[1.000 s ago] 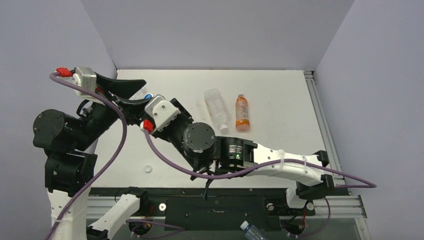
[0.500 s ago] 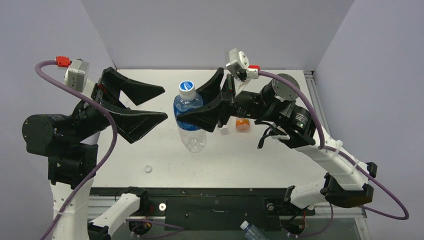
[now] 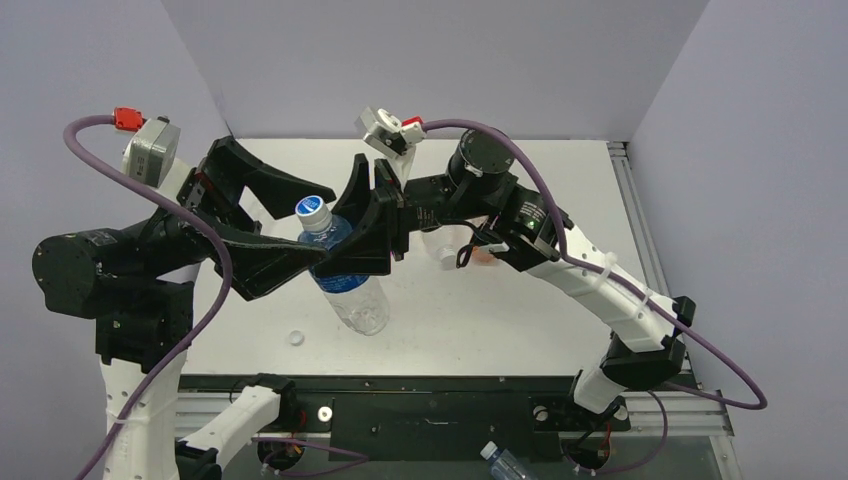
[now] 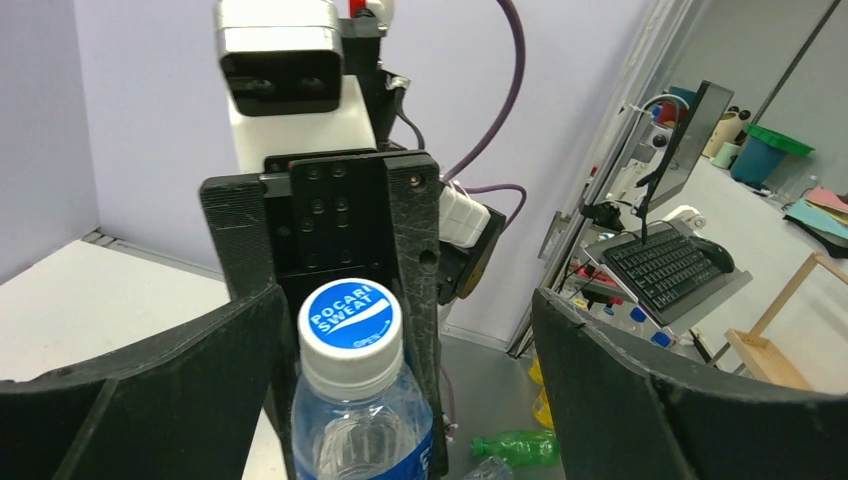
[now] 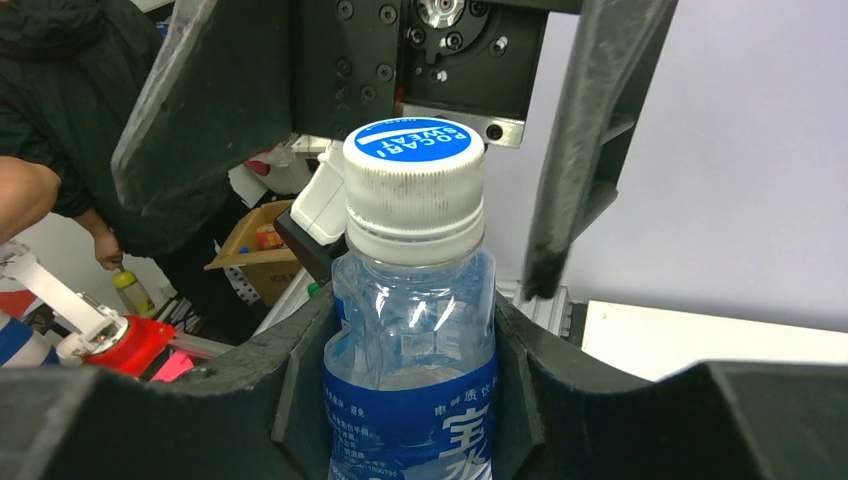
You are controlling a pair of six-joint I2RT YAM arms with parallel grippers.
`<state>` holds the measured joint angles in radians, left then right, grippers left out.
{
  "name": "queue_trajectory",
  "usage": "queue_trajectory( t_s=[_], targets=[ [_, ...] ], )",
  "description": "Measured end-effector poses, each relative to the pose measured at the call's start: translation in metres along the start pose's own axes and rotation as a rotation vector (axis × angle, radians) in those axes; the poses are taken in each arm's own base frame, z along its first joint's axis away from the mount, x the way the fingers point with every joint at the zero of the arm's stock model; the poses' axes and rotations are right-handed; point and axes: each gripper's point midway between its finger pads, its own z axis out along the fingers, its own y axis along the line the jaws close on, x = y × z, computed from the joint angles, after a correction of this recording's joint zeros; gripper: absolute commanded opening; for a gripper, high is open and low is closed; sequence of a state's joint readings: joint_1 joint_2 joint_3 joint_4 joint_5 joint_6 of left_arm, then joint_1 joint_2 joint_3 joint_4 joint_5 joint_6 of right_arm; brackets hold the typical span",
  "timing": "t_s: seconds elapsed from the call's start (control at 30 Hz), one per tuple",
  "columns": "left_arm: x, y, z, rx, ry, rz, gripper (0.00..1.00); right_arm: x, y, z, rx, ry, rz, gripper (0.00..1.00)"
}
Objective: Unscrew the bottle caps
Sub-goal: Unscrew the bottle cap from the plastic bottle.
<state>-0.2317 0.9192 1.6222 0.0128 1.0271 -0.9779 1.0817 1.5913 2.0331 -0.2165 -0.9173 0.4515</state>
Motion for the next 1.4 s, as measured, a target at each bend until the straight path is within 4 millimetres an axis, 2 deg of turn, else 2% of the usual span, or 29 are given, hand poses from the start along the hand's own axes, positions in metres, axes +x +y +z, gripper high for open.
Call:
queue_trajectory(
  t_s=[0.07,0.13,0.17,0.23,0.33,0.4,0.47,0.67,0.77,0.9,0.97,1.07,1.13,1.23,1.4],
  targets=[
    [0.001,-0.003,0.0,0.012,0.009,-0.004,0.81,-0.001,-0.001,0.004,-0.011,0.004,0.007,0.0],
    [0.002,-0.005,-0.001,0.023,0.017,-0.001,0.66,-0.001,-0.003,0.006,-0.021,0.007,0.016,0.0],
    [0.002,-0.006,-0.001,0.028,0.019,-0.002,0.55,0.0,-0.003,0.007,-0.026,0.011,0.025,0.0],
    [0.003,-0.007,-0.001,0.031,0.022,-0.007,0.44,0.0,0.001,0.007,-0.05,0.017,0.028,0.0],
    [0.002,-0.002,0.001,0.031,0.025,-0.011,0.34,0.0,0.007,0.006,-0.081,0.023,0.028,0.0],
    [0.002,0.001,0.002,0.031,0.028,-0.018,0.3,-0.001,0.007,0.005,-0.086,0.023,0.03,0.0],
    [0.002,0.004,0.004,0.031,0.028,-0.018,0.32,-0.002,0.004,0.003,-0.08,0.022,0.038,0.0],
    [0.002,0.007,0.005,0.032,0.034,-0.032,0.61,0.0,-0.005,-0.002,-0.058,0.03,0.03,0.0],
    [0.001,0.004,0.005,0.036,0.033,-0.028,0.65,0.002,-0.009,-0.003,-0.041,0.036,0.025,0.0],
    [-0.001,0.0,0.004,0.039,0.03,-0.021,0.57,0.004,-0.01,-0.003,-0.039,0.044,0.019,0.0],
    [-0.001,0.001,0.005,0.038,0.029,-0.021,0.47,0.004,-0.009,-0.003,-0.04,0.045,0.015,0.0],
    [-0.001,0.005,0.006,0.032,0.027,-0.024,0.37,0.003,-0.007,-0.004,-0.045,0.048,0.006,0.0],
    [-0.001,0.006,0.006,0.029,0.026,-0.025,0.26,0.003,-0.006,-0.005,-0.046,0.052,0.002,0.0],
    [-0.002,0.008,0.007,0.029,0.024,-0.015,0.02,0.003,-0.005,-0.005,-0.041,0.062,0.008,0.0],
    [-0.002,0.008,0.007,0.03,0.023,0.01,0.0,0.002,-0.008,-0.004,-0.039,0.079,0.0,0.0]
  ],
)
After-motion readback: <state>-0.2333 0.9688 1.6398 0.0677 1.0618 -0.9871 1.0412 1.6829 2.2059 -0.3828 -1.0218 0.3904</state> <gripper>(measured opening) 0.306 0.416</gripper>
